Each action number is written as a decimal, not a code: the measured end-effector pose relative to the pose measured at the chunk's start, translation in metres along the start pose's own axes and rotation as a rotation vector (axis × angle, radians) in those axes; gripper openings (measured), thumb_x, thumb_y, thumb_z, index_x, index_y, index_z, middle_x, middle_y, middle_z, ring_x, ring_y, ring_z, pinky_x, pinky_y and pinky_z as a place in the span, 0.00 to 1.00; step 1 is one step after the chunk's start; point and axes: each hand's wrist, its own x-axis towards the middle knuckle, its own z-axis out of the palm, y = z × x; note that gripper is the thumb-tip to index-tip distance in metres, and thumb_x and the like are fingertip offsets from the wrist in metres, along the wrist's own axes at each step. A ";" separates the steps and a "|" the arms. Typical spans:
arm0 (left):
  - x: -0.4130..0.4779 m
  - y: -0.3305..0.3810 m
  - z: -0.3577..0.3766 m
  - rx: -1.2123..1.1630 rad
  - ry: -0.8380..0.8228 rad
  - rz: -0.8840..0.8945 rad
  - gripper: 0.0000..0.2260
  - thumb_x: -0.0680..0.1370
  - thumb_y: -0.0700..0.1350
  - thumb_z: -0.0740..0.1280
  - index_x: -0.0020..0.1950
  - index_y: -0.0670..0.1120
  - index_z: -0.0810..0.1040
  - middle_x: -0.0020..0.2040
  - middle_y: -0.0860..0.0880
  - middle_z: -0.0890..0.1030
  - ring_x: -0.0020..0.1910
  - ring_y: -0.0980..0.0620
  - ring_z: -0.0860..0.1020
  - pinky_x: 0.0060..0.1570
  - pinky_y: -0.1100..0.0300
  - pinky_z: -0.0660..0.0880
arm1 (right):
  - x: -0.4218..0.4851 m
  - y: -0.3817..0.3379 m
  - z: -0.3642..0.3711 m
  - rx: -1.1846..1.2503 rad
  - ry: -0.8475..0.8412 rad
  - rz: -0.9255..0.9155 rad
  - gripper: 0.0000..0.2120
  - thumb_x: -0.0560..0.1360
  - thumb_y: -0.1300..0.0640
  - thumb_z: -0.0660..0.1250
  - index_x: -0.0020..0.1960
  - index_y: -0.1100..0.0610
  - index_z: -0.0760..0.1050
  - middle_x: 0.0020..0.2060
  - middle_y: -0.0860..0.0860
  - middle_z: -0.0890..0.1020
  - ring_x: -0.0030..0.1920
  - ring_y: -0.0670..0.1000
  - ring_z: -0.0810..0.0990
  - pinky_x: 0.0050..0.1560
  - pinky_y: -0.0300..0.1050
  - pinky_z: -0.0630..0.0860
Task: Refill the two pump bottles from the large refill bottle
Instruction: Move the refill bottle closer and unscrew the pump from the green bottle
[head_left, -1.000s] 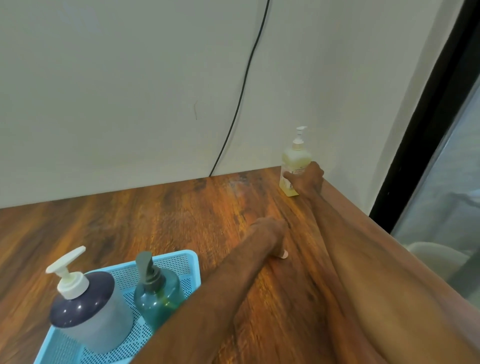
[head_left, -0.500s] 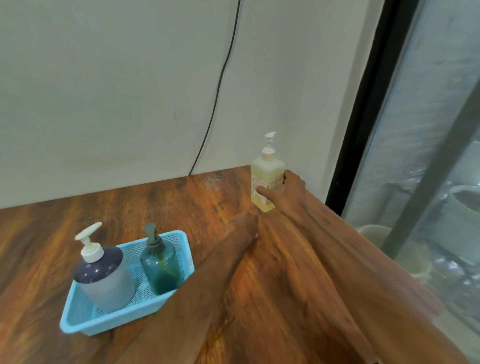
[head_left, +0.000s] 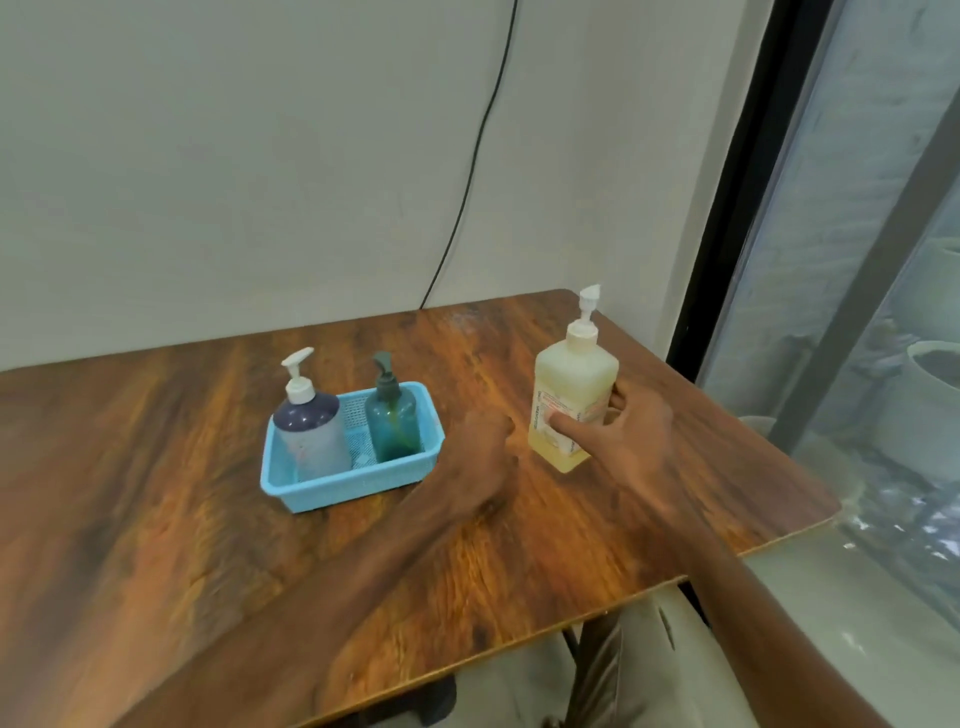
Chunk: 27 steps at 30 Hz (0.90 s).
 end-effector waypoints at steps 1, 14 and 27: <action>-0.004 -0.002 -0.001 0.001 0.006 -0.010 0.07 0.79 0.45 0.70 0.56 0.45 0.80 0.53 0.50 0.81 0.52 0.48 0.81 0.53 0.52 0.81 | -0.009 0.000 0.003 -0.002 -0.003 -0.008 0.30 0.65 0.50 0.84 0.63 0.55 0.80 0.57 0.49 0.86 0.48 0.39 0.85 0.40 0.28 0.79; -0.043 -0.004 -0.004 -0.277 0.026 0.241 0.29 0.69 0.50 0.82 0.67 0.47 0.77 0.62 0.49 0.83 0.59 0.51 0.81 0.53 0.63 0.75 | -0.061 -0.003 0.035 -0.088 0.053 -0.011 0.29 0.66 0.50 0.83 0.64 0.56 0.80 0.56 0.50 0.86 0.46 0.37 0.80 0.42 0.29 0.74; -0.022 -0.009 0.010 -0.287 -0.041 0.164 0.25 0.76 0.44 0.76 0.71 0.45 0.74 0.68 0.47 0.80 0.65 0.47 0.79 0.62 0.51 0.80 | -0.049 0.010 0.051 -0.239 0.147 0.028 0.36 0.66 0.34 0.77 0.64 0.56 0.78 0.57 0.52 0.86 0.52 0.51 0.86 0.42 0.42 0.81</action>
